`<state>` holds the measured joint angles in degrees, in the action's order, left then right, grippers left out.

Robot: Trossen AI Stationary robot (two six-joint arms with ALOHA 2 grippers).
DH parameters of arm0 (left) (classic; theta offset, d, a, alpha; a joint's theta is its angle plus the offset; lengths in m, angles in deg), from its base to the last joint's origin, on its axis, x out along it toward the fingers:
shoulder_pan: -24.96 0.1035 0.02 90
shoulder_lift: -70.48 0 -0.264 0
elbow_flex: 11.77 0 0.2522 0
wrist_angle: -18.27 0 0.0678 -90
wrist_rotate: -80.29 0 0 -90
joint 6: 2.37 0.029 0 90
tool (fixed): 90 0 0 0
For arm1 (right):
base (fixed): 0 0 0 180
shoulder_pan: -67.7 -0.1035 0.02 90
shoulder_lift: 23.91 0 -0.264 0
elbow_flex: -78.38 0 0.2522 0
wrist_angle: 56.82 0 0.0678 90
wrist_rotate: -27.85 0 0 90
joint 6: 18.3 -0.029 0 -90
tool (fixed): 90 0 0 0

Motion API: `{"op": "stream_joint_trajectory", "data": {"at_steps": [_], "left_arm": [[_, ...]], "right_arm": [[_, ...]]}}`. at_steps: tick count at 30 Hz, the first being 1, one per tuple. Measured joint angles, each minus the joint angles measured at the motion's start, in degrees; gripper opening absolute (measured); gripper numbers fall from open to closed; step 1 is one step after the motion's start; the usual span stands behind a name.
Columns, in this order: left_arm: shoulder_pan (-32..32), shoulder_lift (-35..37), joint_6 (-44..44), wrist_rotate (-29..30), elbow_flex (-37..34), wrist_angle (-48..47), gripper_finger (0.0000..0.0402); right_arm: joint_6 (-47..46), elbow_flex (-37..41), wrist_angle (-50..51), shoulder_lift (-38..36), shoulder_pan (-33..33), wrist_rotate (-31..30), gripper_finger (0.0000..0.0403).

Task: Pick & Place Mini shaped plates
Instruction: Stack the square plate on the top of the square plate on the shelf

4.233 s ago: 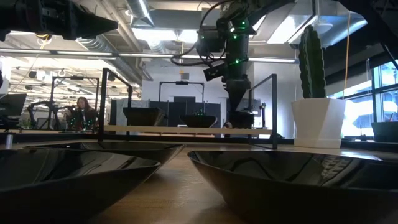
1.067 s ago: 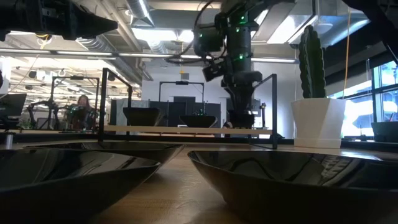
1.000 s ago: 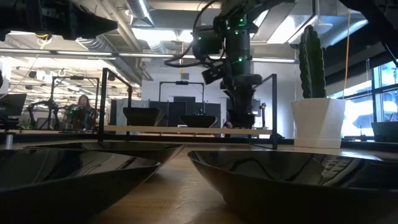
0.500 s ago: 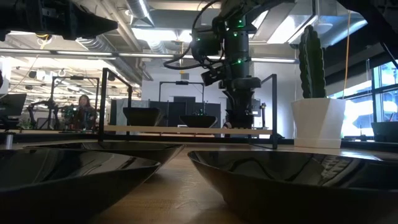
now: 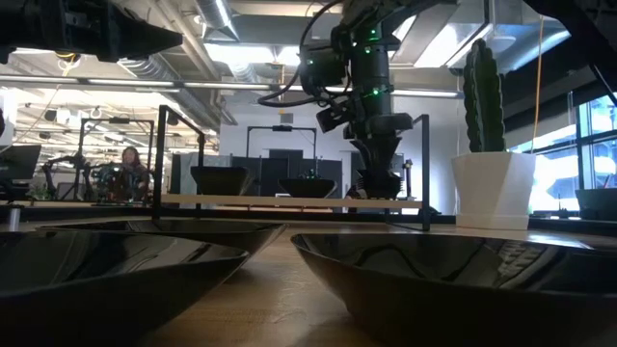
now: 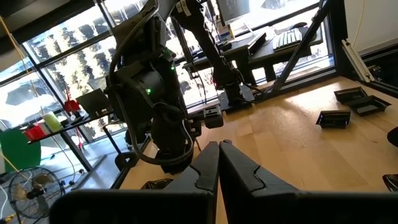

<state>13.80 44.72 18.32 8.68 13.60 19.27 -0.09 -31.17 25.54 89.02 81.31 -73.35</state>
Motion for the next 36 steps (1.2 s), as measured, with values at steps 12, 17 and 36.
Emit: {"op": "stream_joint_trajectory", "data": {"at_steps": [12,17,36], "left_arm": [[0.0,0.0,0.0,0.0,0.0,0.0,0.0008],[0.0,0.0,0.0,0.0,0.0,0.0,0.0004],[0.0,0.0,0.0,0.0,0.0,0.0,0.0006]], "right_arm": [[0.3,-2.9,1.8,-0.1,0.0,2.1,0.0117],[0.4,-4.5,2.4,-0.2,0.0,2.4,0.0117],[0.0,-4.0,2.7,-0.2,0.0,3.4,0.0117]]}}
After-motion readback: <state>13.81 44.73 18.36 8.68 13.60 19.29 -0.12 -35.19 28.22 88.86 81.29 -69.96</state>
